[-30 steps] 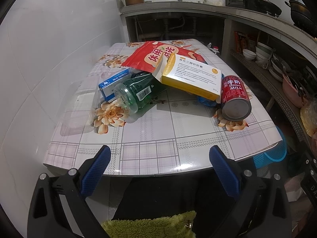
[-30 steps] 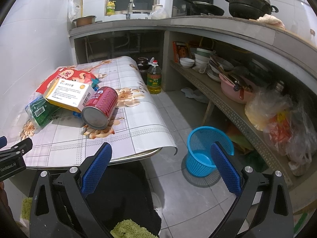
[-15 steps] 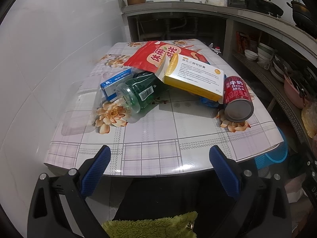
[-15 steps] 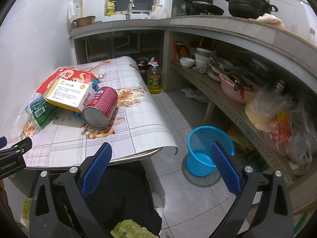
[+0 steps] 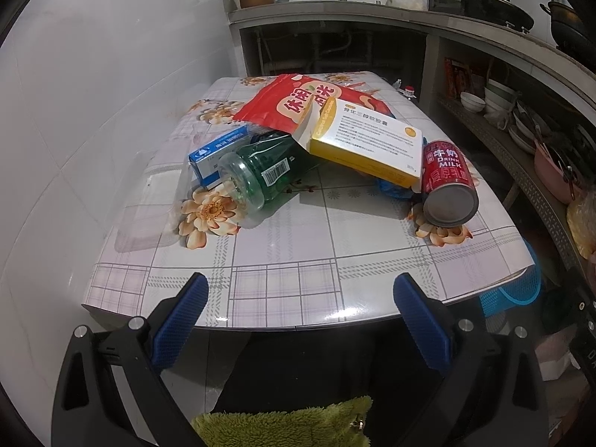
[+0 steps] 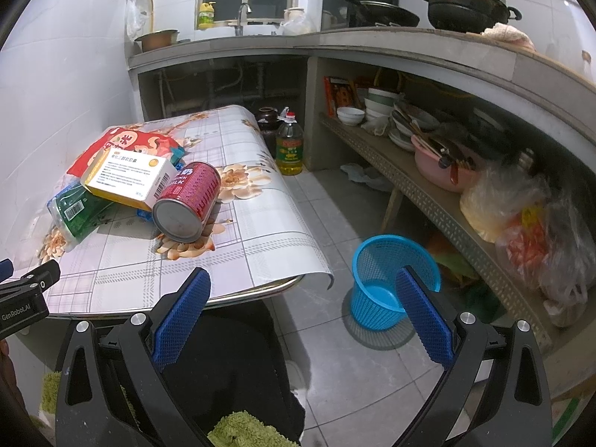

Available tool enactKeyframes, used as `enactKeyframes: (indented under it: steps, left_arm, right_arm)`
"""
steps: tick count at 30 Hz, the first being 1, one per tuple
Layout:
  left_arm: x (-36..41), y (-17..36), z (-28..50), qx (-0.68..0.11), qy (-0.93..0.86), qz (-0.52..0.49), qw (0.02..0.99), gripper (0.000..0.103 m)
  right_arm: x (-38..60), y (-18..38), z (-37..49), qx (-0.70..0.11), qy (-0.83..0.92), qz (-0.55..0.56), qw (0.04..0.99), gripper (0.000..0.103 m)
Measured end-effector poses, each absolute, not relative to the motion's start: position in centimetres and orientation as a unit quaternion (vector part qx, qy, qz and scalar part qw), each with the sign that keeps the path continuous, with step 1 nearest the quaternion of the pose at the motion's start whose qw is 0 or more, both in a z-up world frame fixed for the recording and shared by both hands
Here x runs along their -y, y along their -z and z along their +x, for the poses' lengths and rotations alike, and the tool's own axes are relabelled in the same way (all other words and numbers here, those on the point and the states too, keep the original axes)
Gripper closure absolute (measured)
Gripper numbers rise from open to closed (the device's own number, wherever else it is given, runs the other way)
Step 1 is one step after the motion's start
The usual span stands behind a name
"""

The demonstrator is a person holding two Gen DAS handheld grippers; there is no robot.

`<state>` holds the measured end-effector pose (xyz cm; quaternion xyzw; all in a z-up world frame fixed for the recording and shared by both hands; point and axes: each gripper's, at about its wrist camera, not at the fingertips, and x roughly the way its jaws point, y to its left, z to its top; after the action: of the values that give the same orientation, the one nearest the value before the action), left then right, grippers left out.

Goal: Collect trash

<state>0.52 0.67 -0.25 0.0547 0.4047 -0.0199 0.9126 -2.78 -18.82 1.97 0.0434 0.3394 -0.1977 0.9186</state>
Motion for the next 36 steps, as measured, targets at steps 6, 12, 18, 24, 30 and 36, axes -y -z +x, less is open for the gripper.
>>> enactKeyframes:
  steps: [6, 12, 18, 24, 30, 36]
  left_arm:
    - [-0.9, 0.4, 0.7, -0.407, 0.02, 0.052, 0.912, 0.006]
    - [-1.6, 0.6, 1.6, -0.411, 0.017, 0.045, 0.911, 0.006]
    - [-2.9, 0.7, 2.9, -0.401, 0.012, 0.036, 0.915, 0.006]
    - [-4.7, 0.5, 4.7, -0.387, 0.01, 0.024, 0.922, 0.006]
    - [-6.0, 0.5, 6.7, -0.387, 0.01, 0.029, 0.921, 0.006]
    - [-6.6, -0.1, 7.7, -0.364, 0.029, 0.037, 0.93, 0.006]
  right_arm:
    - [19.0, -2.0, -2.9, -0.339, 0.199, 0.045, 0.919, 0.008]
    - [19.1, -2.2, -2.8, -0.329, 0.2, 0.041, 0.922, 0.008]
    - [18.3, -3.2, -2.2, -0.301, 0.196, 0.012, 0.933, 0.008]
    - [17.1, -3.9, -0.5, -0.292, 0.183, -0.016, 0.939, 0.008]
    - [15.9, -4.4, 0.7, -0.275, 0.154, -0.039, 0.948, 0.008]
    - [14.8, -5.2, 2.9, -0.262, 0.111, -0.076, 0.956, 0.008]
